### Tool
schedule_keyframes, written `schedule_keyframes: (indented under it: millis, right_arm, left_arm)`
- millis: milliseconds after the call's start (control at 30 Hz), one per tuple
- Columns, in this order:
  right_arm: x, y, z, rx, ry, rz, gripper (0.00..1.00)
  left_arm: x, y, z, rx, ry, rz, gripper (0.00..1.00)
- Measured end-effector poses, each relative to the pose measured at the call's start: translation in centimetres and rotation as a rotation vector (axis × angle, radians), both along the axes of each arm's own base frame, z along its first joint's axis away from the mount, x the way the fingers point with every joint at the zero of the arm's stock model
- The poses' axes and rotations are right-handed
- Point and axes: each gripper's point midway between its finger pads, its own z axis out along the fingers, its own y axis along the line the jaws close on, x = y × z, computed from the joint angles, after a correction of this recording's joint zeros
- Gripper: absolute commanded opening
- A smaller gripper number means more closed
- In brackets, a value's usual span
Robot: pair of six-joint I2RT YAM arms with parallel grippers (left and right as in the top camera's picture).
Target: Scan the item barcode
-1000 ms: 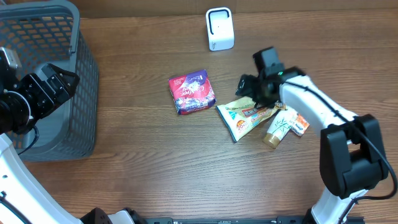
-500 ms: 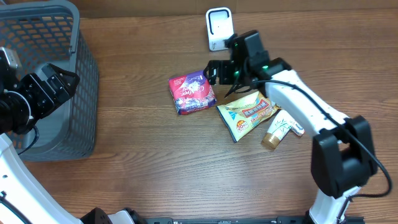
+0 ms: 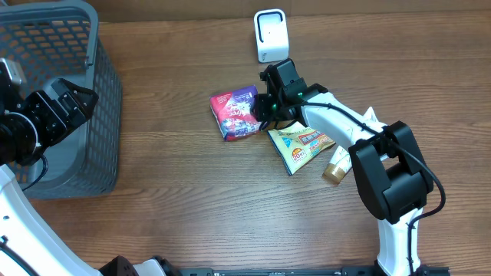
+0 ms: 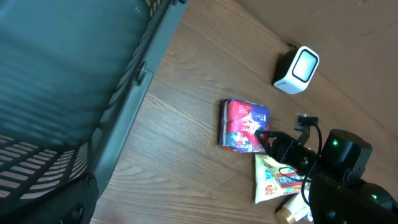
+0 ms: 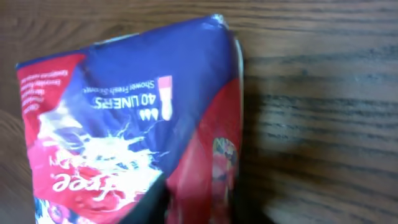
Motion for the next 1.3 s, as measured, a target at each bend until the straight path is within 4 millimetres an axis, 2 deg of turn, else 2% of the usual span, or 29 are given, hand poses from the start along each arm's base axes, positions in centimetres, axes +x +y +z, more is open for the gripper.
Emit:
schedule_keyframes:
  millis: [233, 367, 433, 500, 600, 733, 833, 967, 1033, 1133, 1300]
  right_arm:
    - [-0.4, -0.9, 0.3, -0.047, 0.035, -0.035, 0.04]
    - [-0.8, -4.2, 1.6, -0.216, 0.04, -0.108, 0.04]
    - [-0.3, -6.2, 3.6, -0.311, -0.01, -0.16, 0.04]
    - [0.6, -8.2, 6.4, -0.42, -0.097, -0.225, 0.04]
    - [1.2, -10.3, 10.9, -0.565, -0.244, -0.311, 0.04]
    - [0.3, -12.0, 13.4, -0.76, -0.355, -0.362, 0.04]
    - [-0.1, -13.4, 13.1, -0.906, -0.378, -0.373, 0.04]
    - [-1.0, -15.8, 11.4, -1.118, -0.338, -0.335, 0.04]
    - [-1.3, -16.2, 10.6, -1.178, -0.325, -0.311, 0.04]
    - [-1.7, -15.2, 10.1, -1.188, -0.333, -0.282, 0.04]
    - [-3.5, -10.8, 9.2, -1.162, -0.371, -0.175, 0.05]
  left_arm:
    - [0.0, 0.0, 0.0, 0.0, 0.0, 0.0, 1.0]
    - [0.0, 0.0, 0.0, 0.0, 0.0, 0.0, 1.0]
    - [0.0, 0.0, 0.0, 0.0, 0.0, 0.0, 1.0]
    - [0.0, 0.0, 0.0, 0.0, 0.0, 0.0, 1.0]
    - [0.0, 0.0, 0.0, 0.0, 0.0, 0.0, 1.0]
    - [0.0, 0.0, 0.0, 0.0, 0.0, 0.0, 1.0]
    - [0.0, 0.0, 0.0, 0.0, 0.0, 0.0, 1.0]
    - [0.0, 0.0, 0.0, 0.0, 0.0, 0.0, 1.0]
    - [0.0, 0.0, 0.0, 0.0, 0.0, 0.0, 1.0]
    - [0.0, 0.0, 0.0, 0.0, 0.0, 0.0, 1.0]
    - [0.0, 0.0, 0.0, 0.0, 0.0, 0.0, 1.0]
